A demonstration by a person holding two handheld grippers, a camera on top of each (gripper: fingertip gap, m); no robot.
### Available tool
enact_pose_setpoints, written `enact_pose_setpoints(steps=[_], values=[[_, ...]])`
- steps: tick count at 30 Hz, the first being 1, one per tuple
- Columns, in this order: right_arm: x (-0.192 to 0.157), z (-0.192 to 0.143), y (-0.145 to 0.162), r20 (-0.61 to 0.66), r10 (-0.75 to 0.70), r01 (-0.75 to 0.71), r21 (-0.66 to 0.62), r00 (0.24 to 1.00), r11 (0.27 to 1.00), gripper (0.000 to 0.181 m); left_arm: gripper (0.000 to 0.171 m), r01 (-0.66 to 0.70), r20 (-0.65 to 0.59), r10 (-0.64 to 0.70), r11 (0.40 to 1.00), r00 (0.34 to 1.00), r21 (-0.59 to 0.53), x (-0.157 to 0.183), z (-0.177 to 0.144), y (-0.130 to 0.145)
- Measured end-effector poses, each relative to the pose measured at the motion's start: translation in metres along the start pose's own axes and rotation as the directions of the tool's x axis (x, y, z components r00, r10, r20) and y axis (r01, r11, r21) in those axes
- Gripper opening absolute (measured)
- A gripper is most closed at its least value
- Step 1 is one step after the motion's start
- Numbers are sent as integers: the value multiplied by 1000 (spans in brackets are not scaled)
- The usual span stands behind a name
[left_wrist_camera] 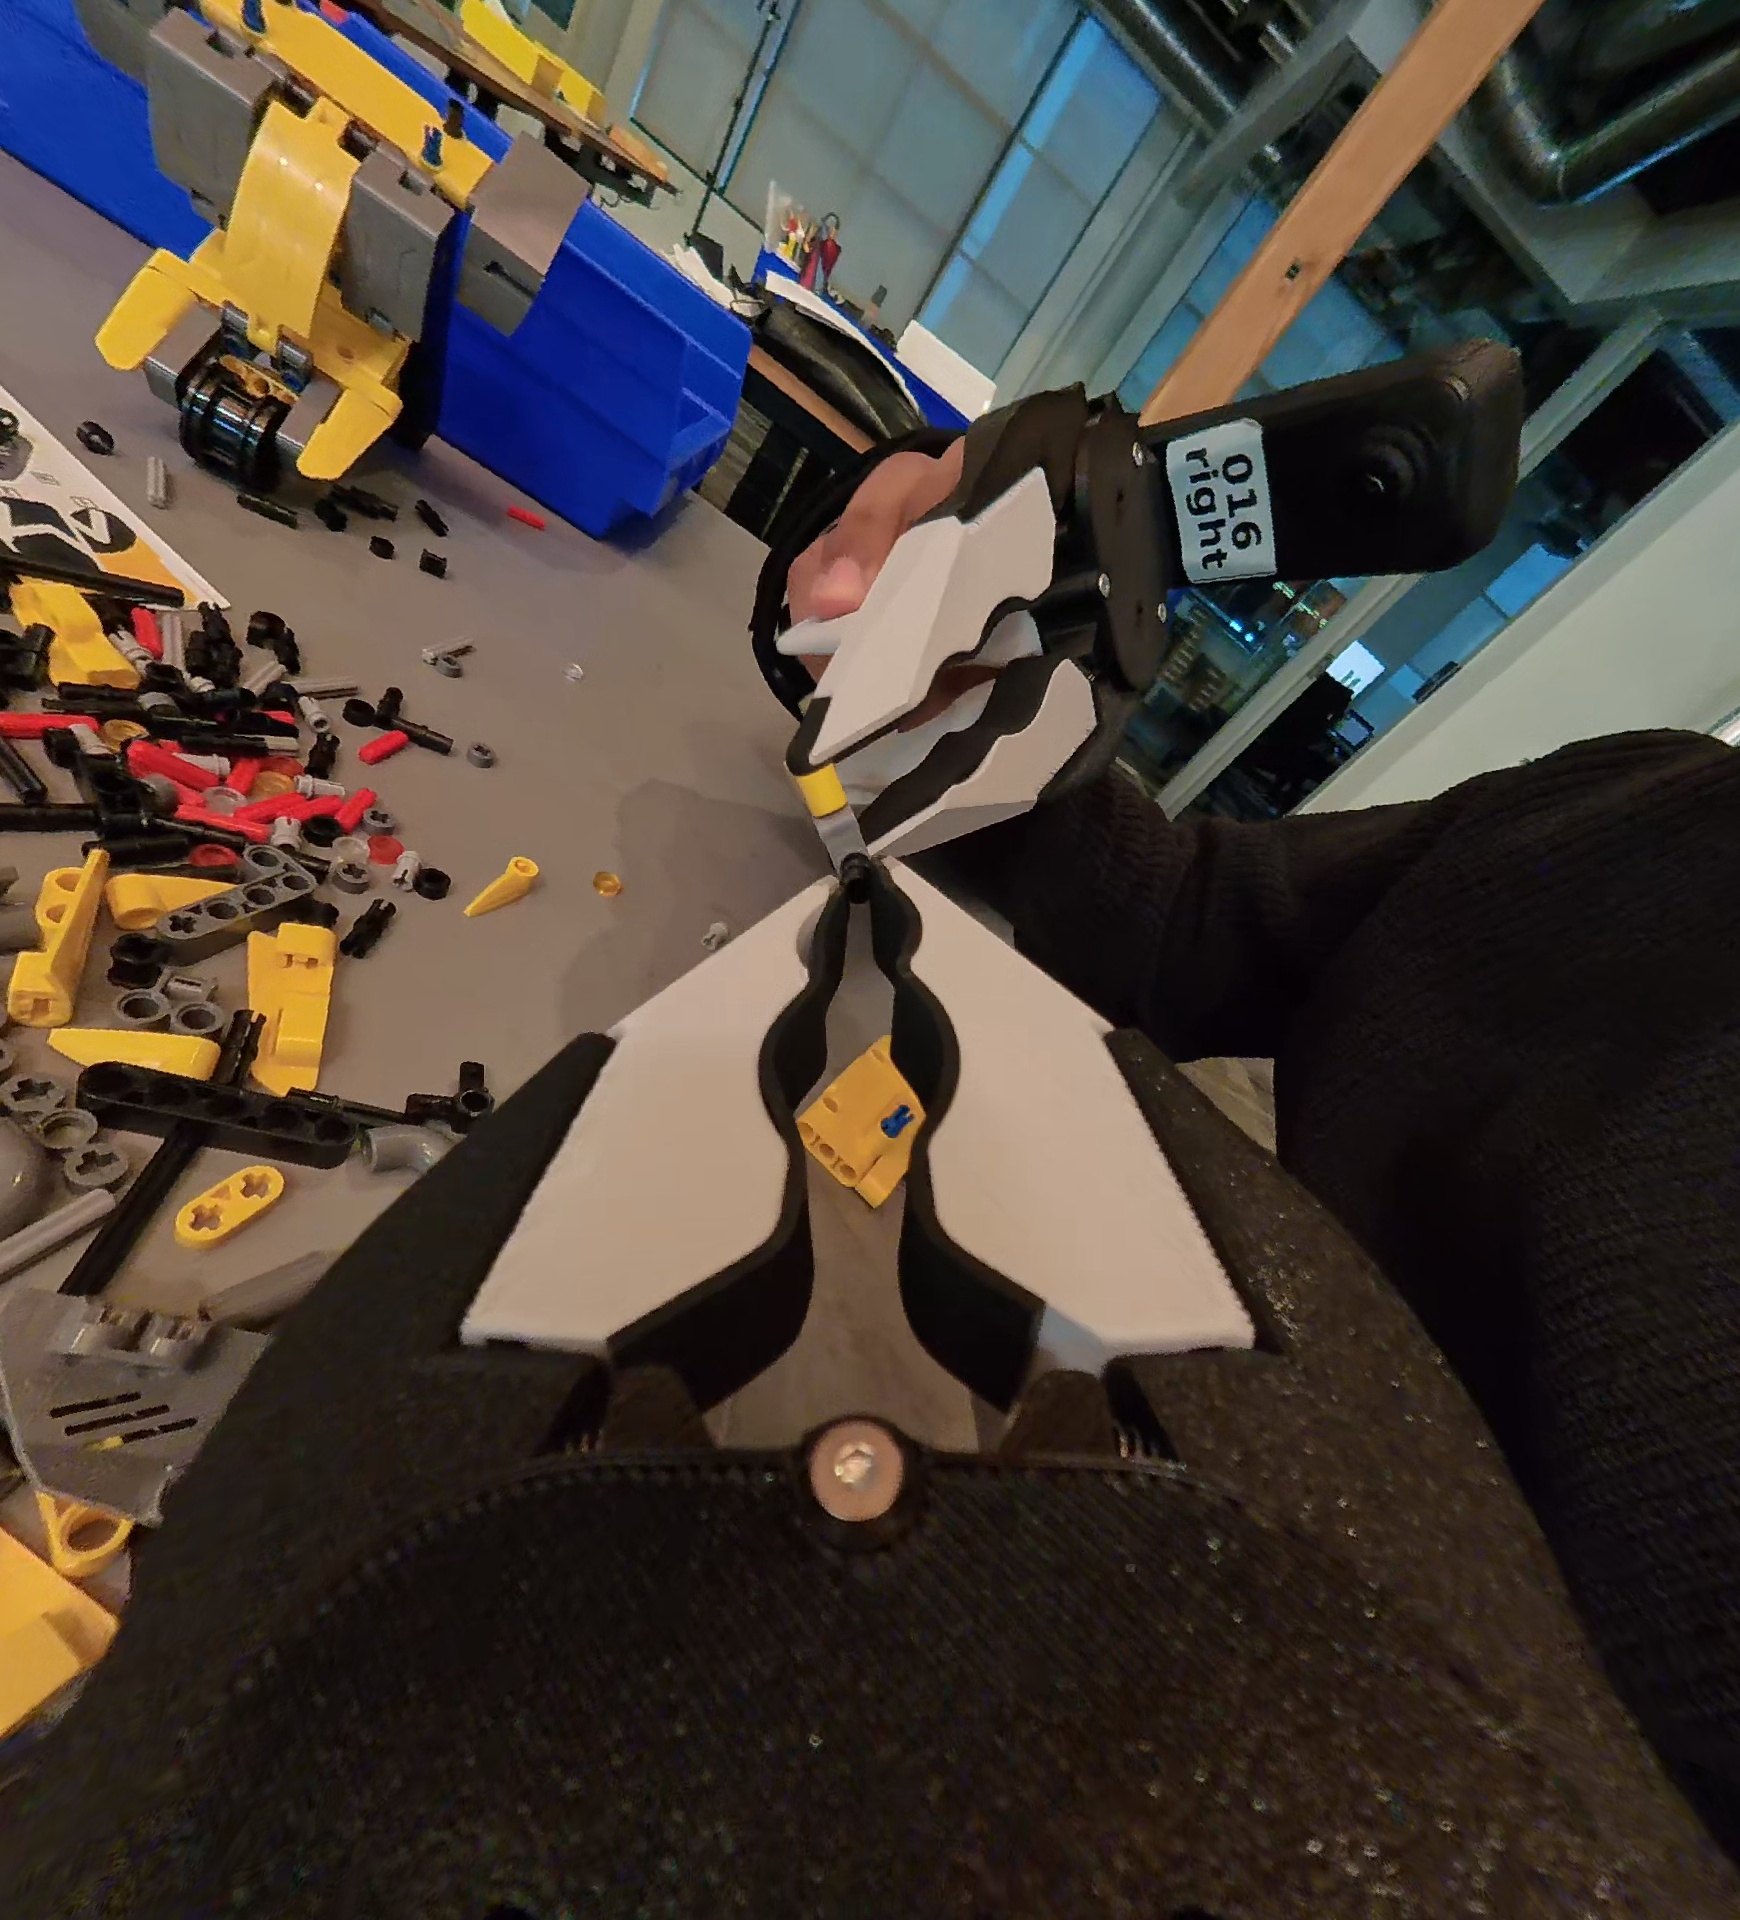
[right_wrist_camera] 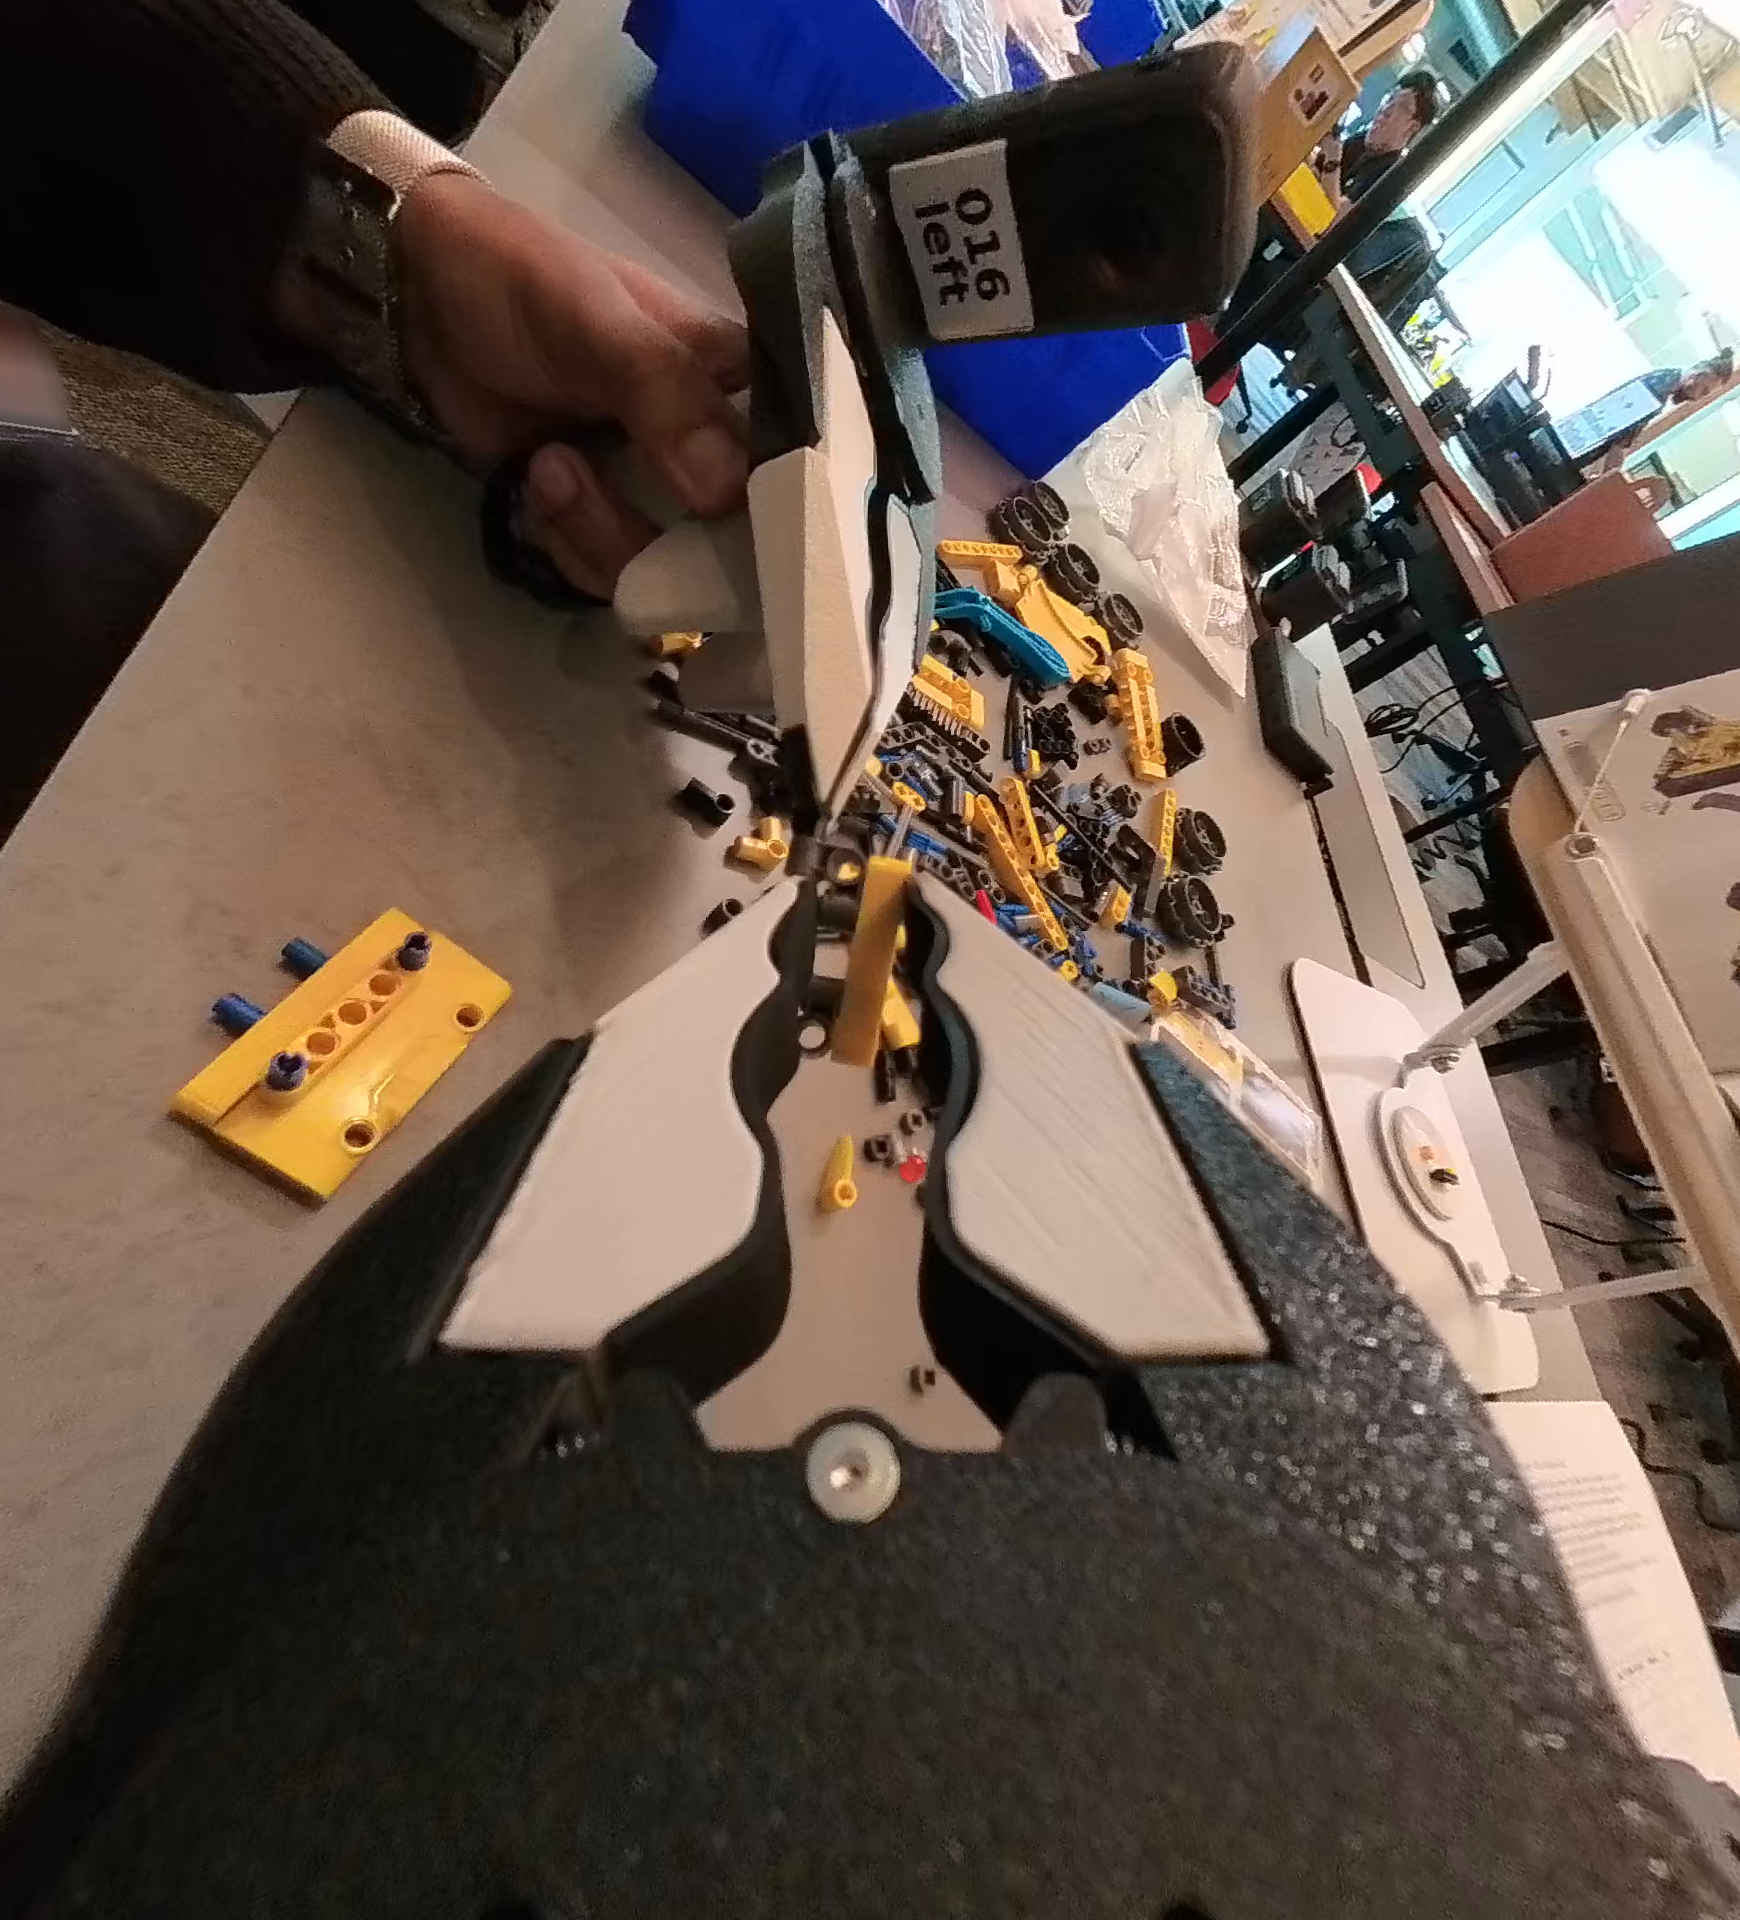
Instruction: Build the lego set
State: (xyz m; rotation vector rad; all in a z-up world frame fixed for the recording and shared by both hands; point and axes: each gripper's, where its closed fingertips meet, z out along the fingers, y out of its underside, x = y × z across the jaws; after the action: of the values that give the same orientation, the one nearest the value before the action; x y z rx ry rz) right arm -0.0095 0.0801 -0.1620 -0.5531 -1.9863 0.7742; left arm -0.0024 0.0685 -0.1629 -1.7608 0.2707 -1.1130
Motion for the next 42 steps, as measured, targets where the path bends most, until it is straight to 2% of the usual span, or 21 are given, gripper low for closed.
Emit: enact_pose_setpoints(steps=[4, 17, 32, 42], values=[[-9, 3, -4, 45, 12, -12, 9, 999, 1000, 15, 1, -17, 18, 17, 1000, 1000, -1, -2, 0, 0], [6, 7, 0, -25, 97, -97, -3, 995, 995, 15, 1, -92, 102, 88, 995, 991, 36, -9, -4, -8], [21, 6, 4, -69, 217, -216, 14, 974, 976, 15, 2, -157, 145, 144, 985, 979, 77, -9, -8, -15], [18, 8, 5, -70, 190, -190, 2, 979, 982, 15, 2, -185, 173, 167, 978, 971, 99, -11, -12, -20]])
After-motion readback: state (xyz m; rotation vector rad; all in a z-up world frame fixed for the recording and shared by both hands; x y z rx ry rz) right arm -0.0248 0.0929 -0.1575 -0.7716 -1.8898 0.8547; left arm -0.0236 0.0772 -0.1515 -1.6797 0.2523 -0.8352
